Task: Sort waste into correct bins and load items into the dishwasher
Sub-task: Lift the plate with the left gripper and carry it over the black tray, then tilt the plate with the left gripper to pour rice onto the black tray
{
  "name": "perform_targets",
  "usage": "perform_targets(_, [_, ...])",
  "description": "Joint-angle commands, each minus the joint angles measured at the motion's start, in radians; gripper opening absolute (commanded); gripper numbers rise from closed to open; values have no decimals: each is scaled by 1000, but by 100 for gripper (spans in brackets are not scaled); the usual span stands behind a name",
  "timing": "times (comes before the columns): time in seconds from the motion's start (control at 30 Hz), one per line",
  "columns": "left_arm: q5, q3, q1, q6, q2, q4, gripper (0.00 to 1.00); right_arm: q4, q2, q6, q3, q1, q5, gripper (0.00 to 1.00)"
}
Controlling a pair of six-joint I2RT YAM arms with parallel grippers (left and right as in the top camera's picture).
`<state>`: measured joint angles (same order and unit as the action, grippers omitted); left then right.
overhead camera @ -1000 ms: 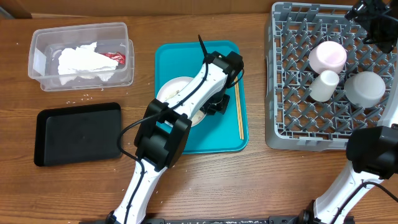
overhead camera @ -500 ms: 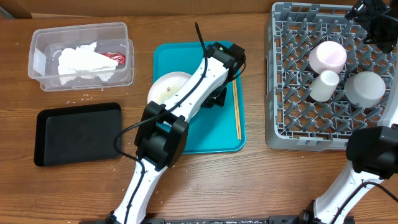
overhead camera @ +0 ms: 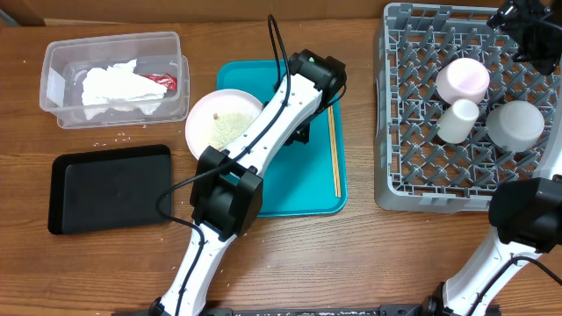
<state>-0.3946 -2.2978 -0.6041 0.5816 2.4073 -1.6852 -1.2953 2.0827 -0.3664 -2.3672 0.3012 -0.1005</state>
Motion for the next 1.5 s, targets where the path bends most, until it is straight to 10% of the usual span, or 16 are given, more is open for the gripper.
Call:
perform_targets(0.0, [-69,-40,35,48,4,-5,4,3,-10,-8,-9,2,-2,100])
perform_targets(0.8, [90,-43,491,116,-264,-5,4,3,-10,-8,-9,2,-2,100])
perform_targets(1.47, [164,142,592,220,-274,-4,4,3,-10,-8,-9,2,-2,100])
